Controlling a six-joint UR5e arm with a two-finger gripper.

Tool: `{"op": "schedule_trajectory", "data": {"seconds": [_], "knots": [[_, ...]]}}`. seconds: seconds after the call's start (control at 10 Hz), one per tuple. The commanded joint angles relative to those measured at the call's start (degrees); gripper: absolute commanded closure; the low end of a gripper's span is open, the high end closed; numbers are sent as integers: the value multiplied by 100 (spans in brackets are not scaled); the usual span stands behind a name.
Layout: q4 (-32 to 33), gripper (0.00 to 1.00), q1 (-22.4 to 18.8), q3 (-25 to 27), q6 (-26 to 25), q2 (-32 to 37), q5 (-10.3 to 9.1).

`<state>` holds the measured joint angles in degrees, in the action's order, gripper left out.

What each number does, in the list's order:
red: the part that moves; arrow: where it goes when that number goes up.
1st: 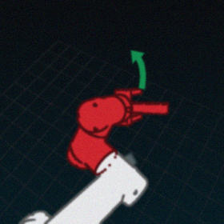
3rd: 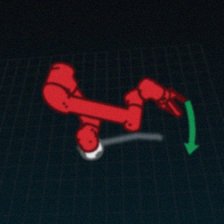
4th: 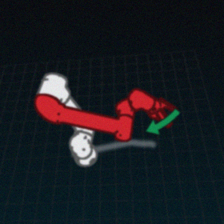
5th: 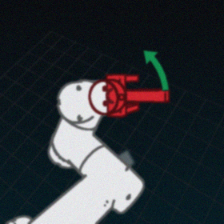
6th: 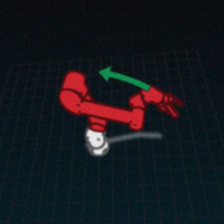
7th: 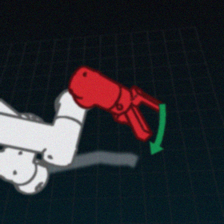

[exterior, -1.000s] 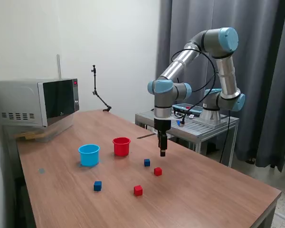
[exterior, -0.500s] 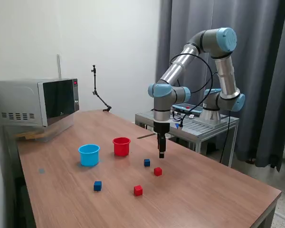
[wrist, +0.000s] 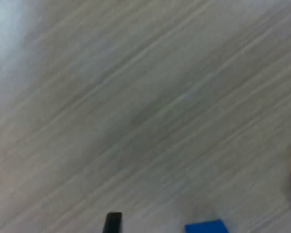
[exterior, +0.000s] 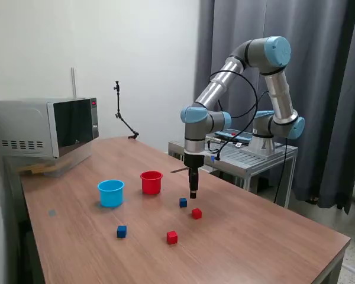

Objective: Place red objects in the red bin, and blue objects in the blue bin.

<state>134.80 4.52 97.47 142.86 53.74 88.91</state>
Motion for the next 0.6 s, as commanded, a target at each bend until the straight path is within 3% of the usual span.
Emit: {"op": "schedule_trajectory", "data": {"seconds": [0.0,0.5], "knots": [[81,0,101,-96,93,-100,12],[81,0,101,-369,250,-434,12]]}}
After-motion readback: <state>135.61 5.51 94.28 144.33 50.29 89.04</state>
